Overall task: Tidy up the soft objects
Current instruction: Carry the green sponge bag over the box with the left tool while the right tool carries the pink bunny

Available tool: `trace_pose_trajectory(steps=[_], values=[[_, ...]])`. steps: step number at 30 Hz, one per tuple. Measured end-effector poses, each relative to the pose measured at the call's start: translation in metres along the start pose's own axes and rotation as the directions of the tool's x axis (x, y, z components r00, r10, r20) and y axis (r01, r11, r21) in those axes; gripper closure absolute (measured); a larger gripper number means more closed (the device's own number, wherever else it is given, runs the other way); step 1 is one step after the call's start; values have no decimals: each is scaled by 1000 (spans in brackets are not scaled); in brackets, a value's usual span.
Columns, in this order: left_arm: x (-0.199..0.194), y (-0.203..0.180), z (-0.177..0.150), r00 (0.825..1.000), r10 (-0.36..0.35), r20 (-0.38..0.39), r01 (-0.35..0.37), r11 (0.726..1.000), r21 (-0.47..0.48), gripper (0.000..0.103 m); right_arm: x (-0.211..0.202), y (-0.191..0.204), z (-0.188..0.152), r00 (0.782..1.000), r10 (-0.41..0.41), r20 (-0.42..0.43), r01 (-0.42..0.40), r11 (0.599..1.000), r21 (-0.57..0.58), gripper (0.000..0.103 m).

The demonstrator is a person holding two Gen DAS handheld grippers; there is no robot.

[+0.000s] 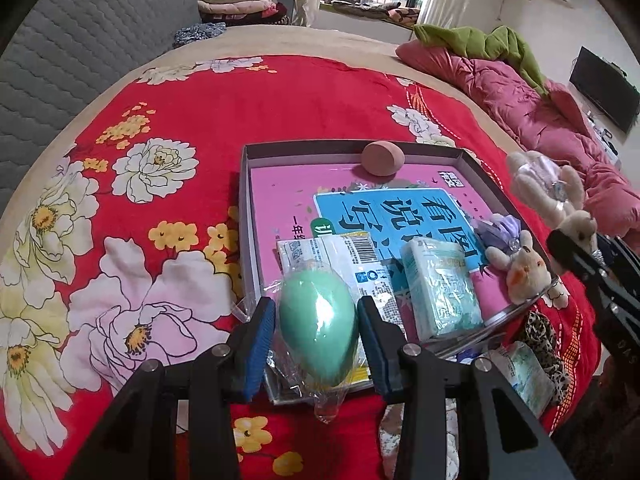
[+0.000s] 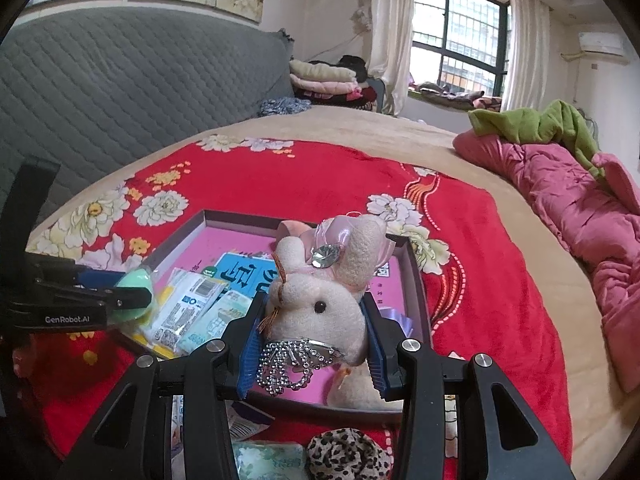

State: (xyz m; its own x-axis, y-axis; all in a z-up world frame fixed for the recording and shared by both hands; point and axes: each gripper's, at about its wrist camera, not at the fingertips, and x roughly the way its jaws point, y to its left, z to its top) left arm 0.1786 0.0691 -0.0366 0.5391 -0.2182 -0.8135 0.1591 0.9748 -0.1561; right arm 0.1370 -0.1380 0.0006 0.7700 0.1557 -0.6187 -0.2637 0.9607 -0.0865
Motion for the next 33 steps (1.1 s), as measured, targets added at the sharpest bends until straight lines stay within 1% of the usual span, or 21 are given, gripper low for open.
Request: trace_pose_trajectory(steps=[6,12,23,27,33], values=[[2,0,-1,1000,-14,9,14,1000,-2,60,18,7,-4,999,7,-50,-8,1000,-20,58],[4,0,-1,1000,-20,12,20,1000,-1,60,37,14,-12,993,-11,-117,5,999,-52,58],[5,0,-1,1000,-27,14,27,1000,-1,60,50,18,-16,990,-16,-138,8,998,-59,58],[6,-1,-1,1000,-27,15,27,1000,-4,60,54,22,-17,989,-40,-142,26,995,-93,57],[5,-2,-2,999,-28,16,28,1000,-5,60,60,21,-18,985,-41,-166,28,997,-78,57]])
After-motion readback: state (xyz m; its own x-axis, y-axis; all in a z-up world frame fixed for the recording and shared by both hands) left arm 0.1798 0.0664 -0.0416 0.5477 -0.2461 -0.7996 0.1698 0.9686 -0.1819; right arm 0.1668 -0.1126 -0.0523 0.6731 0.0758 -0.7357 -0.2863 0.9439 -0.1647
